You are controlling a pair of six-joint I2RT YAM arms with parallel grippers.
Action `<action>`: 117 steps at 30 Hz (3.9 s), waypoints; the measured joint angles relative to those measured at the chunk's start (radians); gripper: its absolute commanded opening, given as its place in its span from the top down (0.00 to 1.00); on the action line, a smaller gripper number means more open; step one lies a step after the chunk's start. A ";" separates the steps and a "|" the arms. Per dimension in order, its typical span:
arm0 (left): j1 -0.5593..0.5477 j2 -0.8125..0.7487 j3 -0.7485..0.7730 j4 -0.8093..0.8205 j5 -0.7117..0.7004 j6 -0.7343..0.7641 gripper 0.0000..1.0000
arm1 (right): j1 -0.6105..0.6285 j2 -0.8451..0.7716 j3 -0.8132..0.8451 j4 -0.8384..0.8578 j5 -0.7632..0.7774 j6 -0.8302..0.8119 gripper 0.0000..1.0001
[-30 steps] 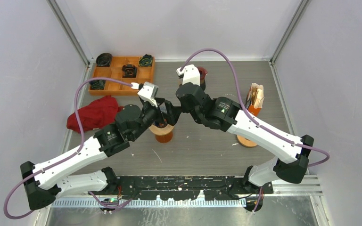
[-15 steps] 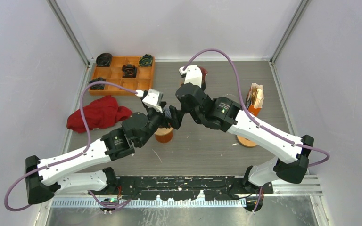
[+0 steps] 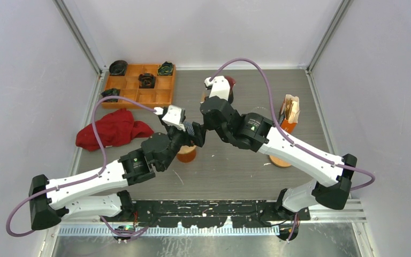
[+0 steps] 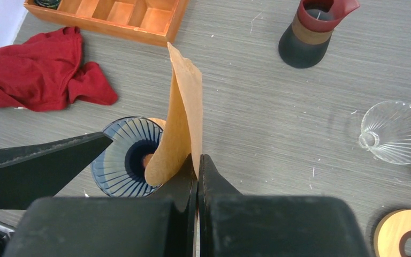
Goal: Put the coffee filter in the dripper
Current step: Place the coffee filter in the coffee dripper.
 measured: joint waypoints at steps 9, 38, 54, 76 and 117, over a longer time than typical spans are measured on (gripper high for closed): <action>-0.006 0.006 -0.029 0.057 -0.014 0.020 0.12 | 0.000 -0.043 -0.058 0.059 -0.021 0.036 0.99; -0.007 0.008 -0.047 0.077 -0.161 0.056 0.29 | -0.003 -0.060 -0.104 0.104 -0.095 0.045 0.99; -0.007 0.018 0.006 0.027 -0.171 0.076 0.61 | -0.009 -0.018 -0.077 0.063 -0.154 0.015 0.99; -0.007 0.006 0.105 -0.195 -0.180 0.058 0.97 | -0.016 0.020 -0.001 -0.031 -0.151 -0.040 0.97; 0.119 0.016 0.414 -0.821 0.012 -0.162 1.00 | -0.074 0.091 0.103 -0.037 -0.366 -0.162 0.65</action>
